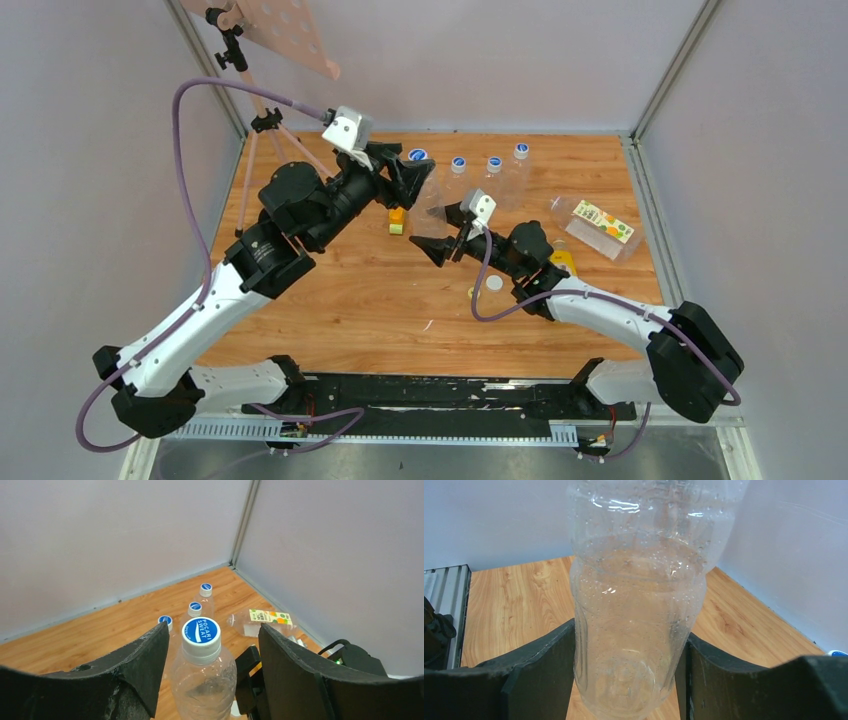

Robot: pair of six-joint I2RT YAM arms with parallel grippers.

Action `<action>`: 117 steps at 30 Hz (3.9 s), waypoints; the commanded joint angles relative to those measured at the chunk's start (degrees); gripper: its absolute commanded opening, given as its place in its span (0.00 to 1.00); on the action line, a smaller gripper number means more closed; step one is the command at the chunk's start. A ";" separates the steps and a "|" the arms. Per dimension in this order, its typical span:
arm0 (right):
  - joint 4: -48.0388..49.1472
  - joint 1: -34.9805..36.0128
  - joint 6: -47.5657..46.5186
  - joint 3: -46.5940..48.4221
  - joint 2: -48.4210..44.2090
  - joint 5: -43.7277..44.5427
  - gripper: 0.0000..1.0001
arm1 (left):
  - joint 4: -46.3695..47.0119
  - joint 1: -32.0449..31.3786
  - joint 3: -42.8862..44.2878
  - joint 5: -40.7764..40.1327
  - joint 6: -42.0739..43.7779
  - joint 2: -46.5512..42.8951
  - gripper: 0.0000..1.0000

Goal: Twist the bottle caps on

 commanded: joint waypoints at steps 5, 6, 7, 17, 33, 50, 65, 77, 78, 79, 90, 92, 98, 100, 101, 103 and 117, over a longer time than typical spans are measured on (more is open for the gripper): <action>2.44 0.79 -2.48 0.26 0.27 1.78 0.26 | -4.87 -0.12 3.59 -1.59 -0.93 4.01 0.63; 2.44 0.85 -2.56 0.26 0.29 1.76 0.26 | -4.96 -0.14 3.65 -1.60 -0.89 4.38 0.60; 2.44 0.86 -2.64 0.26 0.37 1.69 0.26 | -5.04 -0.14 3.68 -1.60 -0.73 4.52 0.58; -1.81 0.95 -0.46 1.10 -0.32 2.71 0.56 | -2.00 -0.14 0.16 -3.96 2.94 2.01 0.00; -32.19 0.55 7.78 2.65 -24.38 27.93 1.00 | 26.54 9.06 -29.96 -17.96 9.64 -5.72 0.00; -39.04 0.51 6.22 -3.17 -39.86 40.84 1.00 | 52.20 25.91 -43.37 -12.99 4.77 7.95 0.00; -39.52 0.51 5.81 -2.83 -37.68 38.46 1.00 | 56.77 26.22 -46.11 -11.29 6.31 14.47 0.23; -40.08 0.50 5.82 -2.38 -37.21 37.72 1.00 | 55.06 26.22 -46.90 -10.55 6.54 12.76 0.53; -40.10 0.48 5.80 -2.38 -37.19 37.68 1.00 | 54.76 26.22 -46.89 -10.78 6.49 12.44 0.56; -40.10 0.48 5.82 -2.38 -37.15 37.71 1.00 | 54.61 26.22 -46.91 -10.86 6.39 12.23 0.58; -44.24 0.51 9.83 0.77 -36.07 38.21 1.00 | 42.47 26.22 -44.54 -14.61 3.87 3.85 0.90; -47.02 0.51 11.75 2.18 -35.50 38.74 1.00 | 35.22 26.22 -42.16 -16.11 2.93 1.18 0.98; -63.87 -0.47 20.59 11.00 -29.69 43.84 1.00 | 6.04 26.18 -32.36 -20.96 -1.36 -8.22 1.00; -71.64 -1.93 26.08 14.45 -26.78 45.18 1.00 | 0.29 26.22 -31.42 -18.93 1.95 -13.80 1.00; -75.50 -3.08 28.84 15.94 -25.27 45.14 1.00 | -2.22 26.22 -31.71 -16.10 4.00 -15.57 1.00; -82.01 -6.21 34.07 17.86 -22.75 43.46 1.00 | -2.89 26.22 -33.49 -12.79 5.35 -21.13 1.00; -98.53 -30.13 48.57 10.65 -10.98 36.17 1.00 | -17.74 26.22 -29.35 -9.09 4.79 -28.40 1.00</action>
